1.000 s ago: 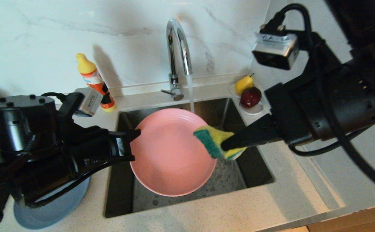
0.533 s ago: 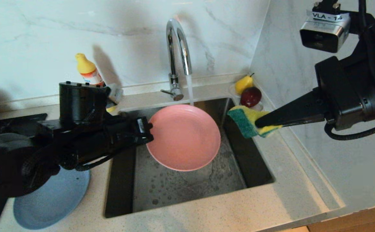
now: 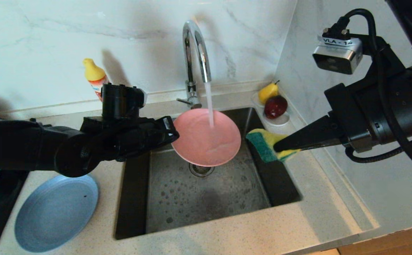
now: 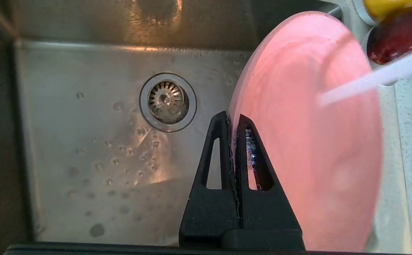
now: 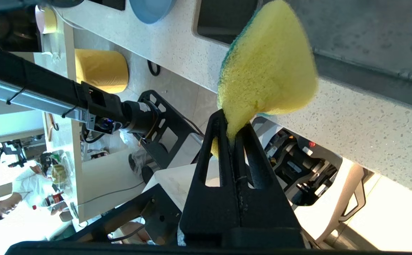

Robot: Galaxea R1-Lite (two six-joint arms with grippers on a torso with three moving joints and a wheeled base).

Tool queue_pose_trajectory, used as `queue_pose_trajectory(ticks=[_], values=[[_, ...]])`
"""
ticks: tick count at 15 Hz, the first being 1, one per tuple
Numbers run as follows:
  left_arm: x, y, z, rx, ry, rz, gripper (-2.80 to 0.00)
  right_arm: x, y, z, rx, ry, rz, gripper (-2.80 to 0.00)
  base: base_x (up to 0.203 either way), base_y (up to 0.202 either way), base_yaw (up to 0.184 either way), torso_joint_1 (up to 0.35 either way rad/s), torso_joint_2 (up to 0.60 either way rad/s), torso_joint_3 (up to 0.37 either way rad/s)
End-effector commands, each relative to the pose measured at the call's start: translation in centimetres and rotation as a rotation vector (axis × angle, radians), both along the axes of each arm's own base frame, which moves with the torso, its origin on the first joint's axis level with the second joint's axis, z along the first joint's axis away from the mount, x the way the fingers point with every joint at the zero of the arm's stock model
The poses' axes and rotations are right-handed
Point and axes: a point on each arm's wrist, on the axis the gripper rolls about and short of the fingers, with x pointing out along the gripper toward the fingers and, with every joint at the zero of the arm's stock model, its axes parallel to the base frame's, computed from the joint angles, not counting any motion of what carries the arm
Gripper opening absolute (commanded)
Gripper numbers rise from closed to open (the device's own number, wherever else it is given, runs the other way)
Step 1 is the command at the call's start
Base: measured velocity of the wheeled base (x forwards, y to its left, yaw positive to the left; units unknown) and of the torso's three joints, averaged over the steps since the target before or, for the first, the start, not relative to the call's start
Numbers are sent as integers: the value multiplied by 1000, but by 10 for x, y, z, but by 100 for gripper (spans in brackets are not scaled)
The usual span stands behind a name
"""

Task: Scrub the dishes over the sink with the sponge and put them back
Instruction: Rinse the plate

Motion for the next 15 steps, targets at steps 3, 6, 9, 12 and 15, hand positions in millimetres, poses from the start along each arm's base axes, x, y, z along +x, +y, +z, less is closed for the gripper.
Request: queue_pose_trajectory(ticks=[3, 6, 9, 12, 15], values=[[20, -9, -4, -15, -6, -30, -280, -5, -3, -6, -17, 25, 3, -280, 0, 0, 0, 0, 0, 0], [20, -14, -4, -29, -2, -92, -280, -9, -7, -6, -16, 25, 4, -280, 0, 0, 0, 0, 0, 0], [20, -25, -9, -24, 7, -115, -280, -11, -8, -6, -16, 21, 3, -280, 0, 0, 0, 0, 0, 0], [19, -29, -15, -16, 27, -125, -280, -13, -9, -6, -15, 21, 8, -280, 0, 0, 0, 0, 0, 0], [19, -30, -21, -5, 42, -124, -280, -13, -9, -8, -18, 27, 8, -280, 0, 0, 0, 0, 0, 0]])
